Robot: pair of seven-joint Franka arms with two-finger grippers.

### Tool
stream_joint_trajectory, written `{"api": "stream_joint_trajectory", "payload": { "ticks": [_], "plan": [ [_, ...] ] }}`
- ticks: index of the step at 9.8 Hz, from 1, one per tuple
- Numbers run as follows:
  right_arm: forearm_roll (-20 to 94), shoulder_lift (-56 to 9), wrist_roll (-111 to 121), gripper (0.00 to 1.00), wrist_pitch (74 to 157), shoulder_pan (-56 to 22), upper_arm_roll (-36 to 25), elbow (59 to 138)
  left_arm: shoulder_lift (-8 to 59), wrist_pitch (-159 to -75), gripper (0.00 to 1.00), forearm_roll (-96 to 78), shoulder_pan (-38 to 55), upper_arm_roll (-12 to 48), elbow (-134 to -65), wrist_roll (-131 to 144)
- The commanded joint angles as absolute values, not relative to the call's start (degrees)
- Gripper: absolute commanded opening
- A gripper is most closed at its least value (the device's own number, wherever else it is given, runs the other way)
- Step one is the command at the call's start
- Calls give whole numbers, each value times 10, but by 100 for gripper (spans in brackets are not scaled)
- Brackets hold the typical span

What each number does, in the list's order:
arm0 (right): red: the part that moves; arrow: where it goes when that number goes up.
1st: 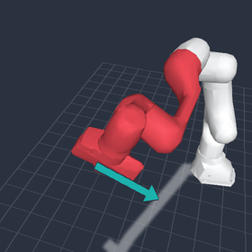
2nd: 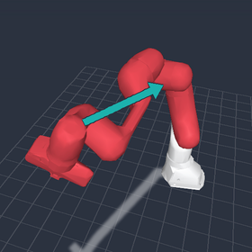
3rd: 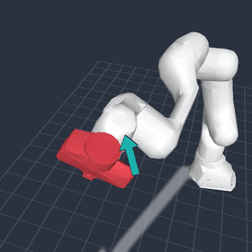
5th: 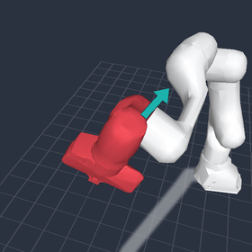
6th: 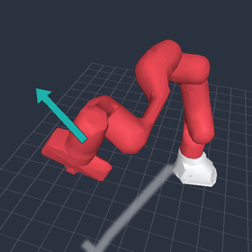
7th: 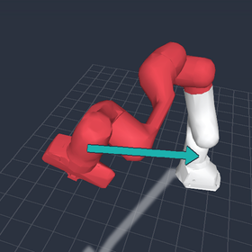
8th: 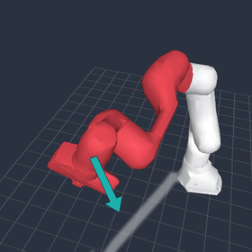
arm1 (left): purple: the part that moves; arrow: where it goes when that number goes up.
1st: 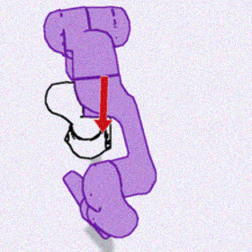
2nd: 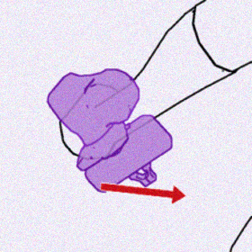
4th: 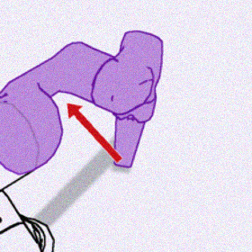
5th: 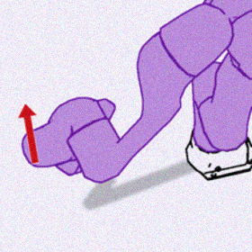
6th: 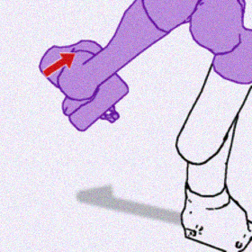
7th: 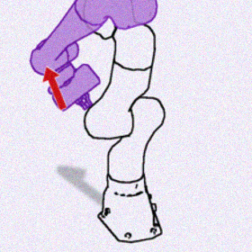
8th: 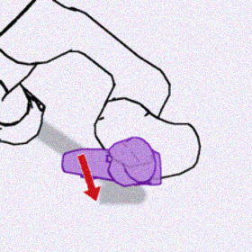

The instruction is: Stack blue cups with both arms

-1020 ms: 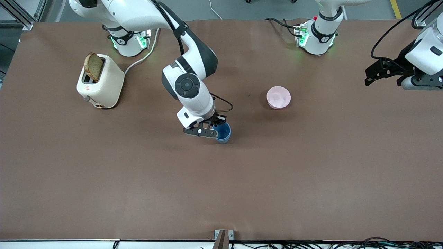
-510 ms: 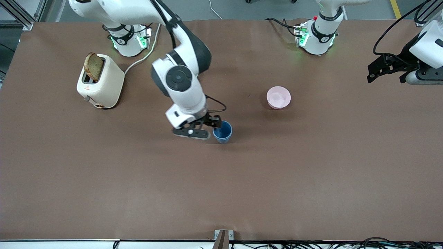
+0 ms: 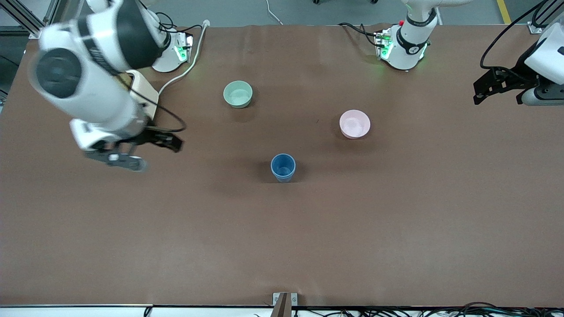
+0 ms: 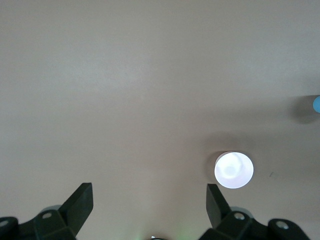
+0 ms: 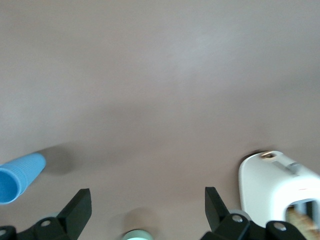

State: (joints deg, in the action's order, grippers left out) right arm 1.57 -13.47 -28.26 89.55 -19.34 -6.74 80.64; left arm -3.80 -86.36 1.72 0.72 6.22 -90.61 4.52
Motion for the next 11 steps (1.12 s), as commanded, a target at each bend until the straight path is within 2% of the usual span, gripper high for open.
{"api": "stream_joint_trajectory", "payload": {
  "ticks": [1,4,6,8,9,11],
  "plan": [
    [7,-98,-187,100,896,-95,-55,829,-35,-865,100,19,4,67,-924,34],
    [0,-73,-39,100,896,0,-54,821,-33,-852,100,9,4,66,-925,24],
    [-7,-64,-32,100,894,2,-55,814,-30,-854,100,9,4,66,-925,24],
    [-10,-67,1,100,855,4,-55,777,-27,-860,100,9,2,66,-926,25],
    [-10,-57,17,100,833,9,-56,800,-25,-862,100,9,2,65,-925,25],
    [-1,-12,32,100,874,39,-56,874,-25,-859,100,17,3,65,-918,24]
  ]
}}
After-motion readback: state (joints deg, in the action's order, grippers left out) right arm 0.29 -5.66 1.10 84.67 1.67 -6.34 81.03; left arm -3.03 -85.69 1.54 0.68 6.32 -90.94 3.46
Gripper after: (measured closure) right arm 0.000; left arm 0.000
